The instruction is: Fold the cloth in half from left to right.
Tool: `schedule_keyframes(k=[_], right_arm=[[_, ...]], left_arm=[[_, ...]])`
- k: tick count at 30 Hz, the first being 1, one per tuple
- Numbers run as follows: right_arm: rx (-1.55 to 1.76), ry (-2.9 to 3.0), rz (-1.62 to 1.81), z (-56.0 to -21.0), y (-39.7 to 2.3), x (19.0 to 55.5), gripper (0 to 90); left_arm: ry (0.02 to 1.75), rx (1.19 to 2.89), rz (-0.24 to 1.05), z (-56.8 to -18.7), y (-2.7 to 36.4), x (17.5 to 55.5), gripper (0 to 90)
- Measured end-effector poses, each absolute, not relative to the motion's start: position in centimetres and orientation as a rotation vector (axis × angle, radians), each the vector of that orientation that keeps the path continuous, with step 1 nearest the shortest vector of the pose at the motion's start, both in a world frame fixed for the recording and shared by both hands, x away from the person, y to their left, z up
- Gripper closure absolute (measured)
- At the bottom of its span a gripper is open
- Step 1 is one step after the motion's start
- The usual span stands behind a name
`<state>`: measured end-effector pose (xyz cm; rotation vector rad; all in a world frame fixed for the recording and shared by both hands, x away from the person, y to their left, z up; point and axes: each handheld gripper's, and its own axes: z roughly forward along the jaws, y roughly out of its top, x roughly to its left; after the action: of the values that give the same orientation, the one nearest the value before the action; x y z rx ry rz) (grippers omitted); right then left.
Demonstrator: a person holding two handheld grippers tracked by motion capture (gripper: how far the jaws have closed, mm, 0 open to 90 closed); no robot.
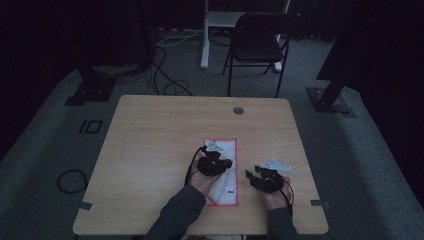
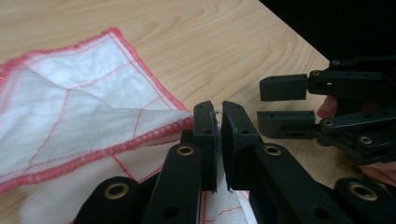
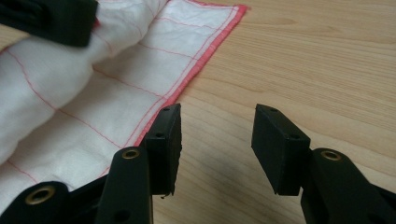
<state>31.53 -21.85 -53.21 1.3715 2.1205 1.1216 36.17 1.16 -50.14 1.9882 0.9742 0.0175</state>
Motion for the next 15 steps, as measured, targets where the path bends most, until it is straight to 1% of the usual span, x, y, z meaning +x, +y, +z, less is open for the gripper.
schedule_keyframes(k=[1, 2, 4, 10, 15], right_arm=[[1.373, 2.122, 1.12, -53.2, -21.9, 31.5, 52.6], [1.373, 2.123, 1.12, -53.3, -21.9, 31.5, 52.6], [1.371, 2.122, 1.123, -53.2, -21.9, 31.5, 52.5], [1.367, 2.132, 1.127, -53.2, -21.8, 31.5, 52.5], [1.343, 2.152, 1.135, -53.1, -21.1, 31.5, 52.5]], left_arm=[[0.973, 1.984, 0.012, -50.3, 1.2, 36.2, 72.7], [0.974, 1.98, 0.011, -50.4, 1.3, 36.1, 68.6], [0.973, 1.966, 0.002, -50.3, 1.8, 36.0, 66.3], [0.993, 1.948, 0.029, -49.7, 4.3, 34.9, 65.1], [1.008, 1.981, 0.094, -50.1, 6.3, 33.2, 66.7]])
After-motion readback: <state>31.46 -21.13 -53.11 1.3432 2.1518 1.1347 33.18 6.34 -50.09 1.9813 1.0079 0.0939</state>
